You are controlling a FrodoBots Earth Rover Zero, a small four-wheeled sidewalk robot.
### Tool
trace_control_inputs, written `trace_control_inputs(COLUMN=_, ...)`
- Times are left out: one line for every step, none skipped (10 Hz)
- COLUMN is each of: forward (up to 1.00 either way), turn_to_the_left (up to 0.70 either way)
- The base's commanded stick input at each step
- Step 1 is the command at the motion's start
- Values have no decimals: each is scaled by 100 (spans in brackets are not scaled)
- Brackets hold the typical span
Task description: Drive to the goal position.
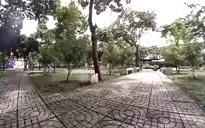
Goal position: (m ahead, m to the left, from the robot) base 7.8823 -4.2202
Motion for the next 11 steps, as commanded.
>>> trace_control_inputs(forward=100, turn_to_the_left=-27)
trace_control_inputs(forward=100, turn_to_the_left=-27)
trace_control_inputs(forward=100, turn_to_the_left=-9)
trace_control_inputs(forward=100, turn_to_the_left=0)
trace_control_inputs(forward=100, turn_to_the_left=0)
trace_control_inputs(forward=100, turn_to_the_left=0)
trace_control_inputs(forward=100, turn_to_the_left=-19)
trace_control_inputs(forward=100, turn_to_the_left=-27)
trace_control_inputs(forward=100, turn_to_the_left=-7)
trace_control_inputs(forward=100, turn_to_the_left=0)
trace_control_inputs(forward=100, turn_to_the_left=0)
